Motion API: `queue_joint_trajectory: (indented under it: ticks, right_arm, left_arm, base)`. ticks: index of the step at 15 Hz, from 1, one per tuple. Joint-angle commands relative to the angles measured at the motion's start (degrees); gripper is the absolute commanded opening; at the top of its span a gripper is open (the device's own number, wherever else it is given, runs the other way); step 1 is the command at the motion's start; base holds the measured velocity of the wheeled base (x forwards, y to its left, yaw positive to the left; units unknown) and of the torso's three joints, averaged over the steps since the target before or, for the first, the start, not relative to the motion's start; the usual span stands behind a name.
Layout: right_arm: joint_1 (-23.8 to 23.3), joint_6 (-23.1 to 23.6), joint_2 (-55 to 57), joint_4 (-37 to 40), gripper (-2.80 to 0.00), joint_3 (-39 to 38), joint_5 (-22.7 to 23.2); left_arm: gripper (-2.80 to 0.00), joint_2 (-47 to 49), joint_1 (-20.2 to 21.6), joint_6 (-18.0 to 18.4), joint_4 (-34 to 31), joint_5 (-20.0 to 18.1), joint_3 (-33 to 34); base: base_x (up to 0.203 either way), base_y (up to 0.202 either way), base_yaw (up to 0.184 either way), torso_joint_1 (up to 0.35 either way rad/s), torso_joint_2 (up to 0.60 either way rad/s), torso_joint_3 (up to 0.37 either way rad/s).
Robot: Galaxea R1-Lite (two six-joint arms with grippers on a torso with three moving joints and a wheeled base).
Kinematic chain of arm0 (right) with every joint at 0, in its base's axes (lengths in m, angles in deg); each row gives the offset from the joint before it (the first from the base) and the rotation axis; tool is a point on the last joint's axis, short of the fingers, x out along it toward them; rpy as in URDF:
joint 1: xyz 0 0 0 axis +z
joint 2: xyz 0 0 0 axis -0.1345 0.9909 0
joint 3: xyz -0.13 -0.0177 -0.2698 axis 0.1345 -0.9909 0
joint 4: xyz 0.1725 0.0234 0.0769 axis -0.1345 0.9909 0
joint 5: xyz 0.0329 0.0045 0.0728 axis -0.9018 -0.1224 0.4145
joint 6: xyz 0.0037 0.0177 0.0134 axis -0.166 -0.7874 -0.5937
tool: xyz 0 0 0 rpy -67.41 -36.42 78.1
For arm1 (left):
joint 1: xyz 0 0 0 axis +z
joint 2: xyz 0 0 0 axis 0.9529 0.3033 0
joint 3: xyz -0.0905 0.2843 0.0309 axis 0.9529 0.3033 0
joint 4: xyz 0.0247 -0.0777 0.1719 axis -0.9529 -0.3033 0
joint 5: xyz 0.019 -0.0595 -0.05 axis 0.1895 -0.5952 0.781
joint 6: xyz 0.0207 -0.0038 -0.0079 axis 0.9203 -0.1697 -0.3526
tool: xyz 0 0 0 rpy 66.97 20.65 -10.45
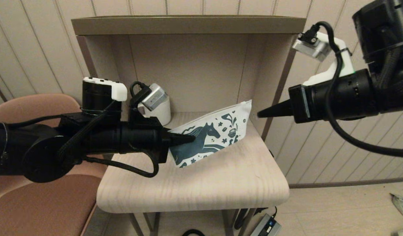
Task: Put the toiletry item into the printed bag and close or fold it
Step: Hand it to the other hand
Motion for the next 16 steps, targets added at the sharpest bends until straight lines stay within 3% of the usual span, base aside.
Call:
queue_joint_trajectory:
  ticks: [1, 3, 5, 8, 9, 10, 12, 16]
  right_arm:
    - [-3.52, 0.59, -1.91, -1.24, -2.8, -1.93, 3.35]
    - [-9.6, 0.74, -2.05, -1.37, -2.8, -2.31, 12.21]
    - [-16.37, 1.09, -1.59, -1.4, -2.8, -2.31, 24.12]
    - [-24.14, 3.02, -0.23, -0.79, -2.8, -2.04, 38.39]
    - [-24.1, 3.35, -0.35, -0.36, 0.0, -2.56, 38.75]
    - [-23.53, 4.42, -0.52, 1.18, 0.0, -2.55, 38.76]
    - [-21.36, 10.79, -0.04, 5.62, 0.0, -1.65, 38.76]
    - [-19.51, 30.96, 2.18, 12.74, 0.0, -1.41, 38.51]
  left_arm:
    - [-2.8, -0.89, 1.87, 0.0, 0.07, -3.86, -0.16]
    - [-2.8, -1.88, 4.21, 0.16, -0.22, -8.59, 0.21]
    - [-2.8, -1.98, 6.02, 0.26, -0.38, -12.08, 0.25]
    - [-2.8, -2.03, 8.73, 0.36, -0.3, -21.13, 0.03]
    - [-2.8, -1.86, 8.91, 0.6, -0.16, -22.8, 0.13]
    - [-2.8, -1.6, 8.92, 0.7, -0.08, -23.48, 0.05]
    - [-2.8, -1.52, 8.85, 0.7, 0.0, -26.26, -0.03]
    - [-2.8, -1.96, 8.83, 2.39, -0.15, -29.61, 0.4]
  base:
    - [0.0, 0.0, 0.0, 0.0, 0.0, 0.0]
    - [0.0, 0.0, 0.0, 0.0, 0.0, 0.0]
    - [0.0, 0.0, 0.0, 0.0, 0.0, 0.0]
    - [0.0, 0.0, 0.0, 0.0, 0.0, 0.0]
    - [0.0, 0.0, 0.0, 0.0, 0.0, 0.0]
    - [0.0, 0.0, 0.0, 0.0, 0.0, 0.0]
    - [0.0, 0.0, 0.0, 0.0, 0.0, 0.0]
    - [0.0, 0.0, 0.0, 0.0, 0.0, 0.0]
